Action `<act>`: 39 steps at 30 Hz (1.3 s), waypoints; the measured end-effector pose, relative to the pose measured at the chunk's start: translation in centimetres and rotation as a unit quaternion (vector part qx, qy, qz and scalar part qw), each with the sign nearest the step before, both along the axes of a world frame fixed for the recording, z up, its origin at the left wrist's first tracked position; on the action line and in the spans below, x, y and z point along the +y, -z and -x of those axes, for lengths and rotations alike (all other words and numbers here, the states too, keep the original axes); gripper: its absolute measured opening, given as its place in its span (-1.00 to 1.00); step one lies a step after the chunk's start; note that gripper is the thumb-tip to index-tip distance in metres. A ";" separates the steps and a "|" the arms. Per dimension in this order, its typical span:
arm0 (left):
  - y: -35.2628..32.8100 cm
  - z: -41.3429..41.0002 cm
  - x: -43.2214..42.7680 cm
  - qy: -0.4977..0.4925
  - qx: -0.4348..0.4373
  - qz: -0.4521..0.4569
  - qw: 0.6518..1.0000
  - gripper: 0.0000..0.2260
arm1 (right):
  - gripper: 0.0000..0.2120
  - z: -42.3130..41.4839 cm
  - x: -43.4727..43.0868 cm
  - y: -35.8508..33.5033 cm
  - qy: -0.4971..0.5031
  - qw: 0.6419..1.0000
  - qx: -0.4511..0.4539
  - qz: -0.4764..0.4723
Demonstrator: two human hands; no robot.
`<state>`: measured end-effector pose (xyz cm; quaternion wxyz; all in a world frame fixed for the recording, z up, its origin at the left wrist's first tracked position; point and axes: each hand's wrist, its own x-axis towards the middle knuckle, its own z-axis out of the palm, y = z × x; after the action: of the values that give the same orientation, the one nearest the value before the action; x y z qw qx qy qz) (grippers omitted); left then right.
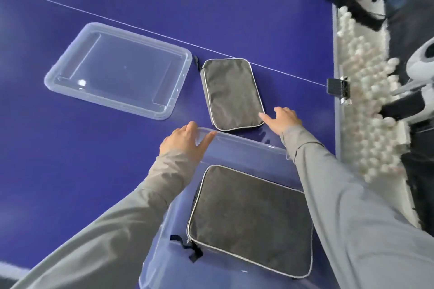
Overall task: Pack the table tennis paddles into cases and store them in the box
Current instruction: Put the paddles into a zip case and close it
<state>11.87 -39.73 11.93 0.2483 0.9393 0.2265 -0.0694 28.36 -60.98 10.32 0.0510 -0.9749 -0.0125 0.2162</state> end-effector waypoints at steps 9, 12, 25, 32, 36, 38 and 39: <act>0.3 0.0 -0.1 -0.010 -0.018 -0.009 1.000 -0.59 | -0.18 -4.8 3.8 6.1 0.110 0.992 0.056 -0.030; 0.2 -0.1 -0.1 -0.013 -0.001 -0.007 1.000 -0.59 | -0.17 -5.1 4.2 6.7 0.143 0.987 0.044 -0.058; -0.4 0.0 -0.1 -0.017 0.027 -0.020 0.999 -0.53 | -0.58 -4.6 4.1 0.0 0.192 0.932 -0.083 -0.298; -0.4 0.5 0.3 -0.012 -0.059 0.105 0.993 -0.63 | -0.77 0.2 6.8 -7.5 0.207 0.845 -0.207 -0.446; -1.9 0.9 4.9 -0.238 -0.153 0.487 0.827 -0.70 | -0.82 6.0 10.6 -9.6 0.217 0.798 -0.206 -0.523; -2.7 0.1 10.6 -0.307 -0.102 0.608 0.725 -0.62 | -0.84 9.3 13.8 -10.1 0.215 0.787 -0.203 -0.541; -2.9 0.0 13.9 -0.304 -0.075 0.642 0.699 -0.59 | -0.84 11.1 15.7 -10.1 0.214 0.785 -0.203 -0.545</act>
<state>11.86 -25.83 14.86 0.8153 0.4339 0.3805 -0.0478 17.24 -45.28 20.47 0.6155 -0.7837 0.0703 -0.0462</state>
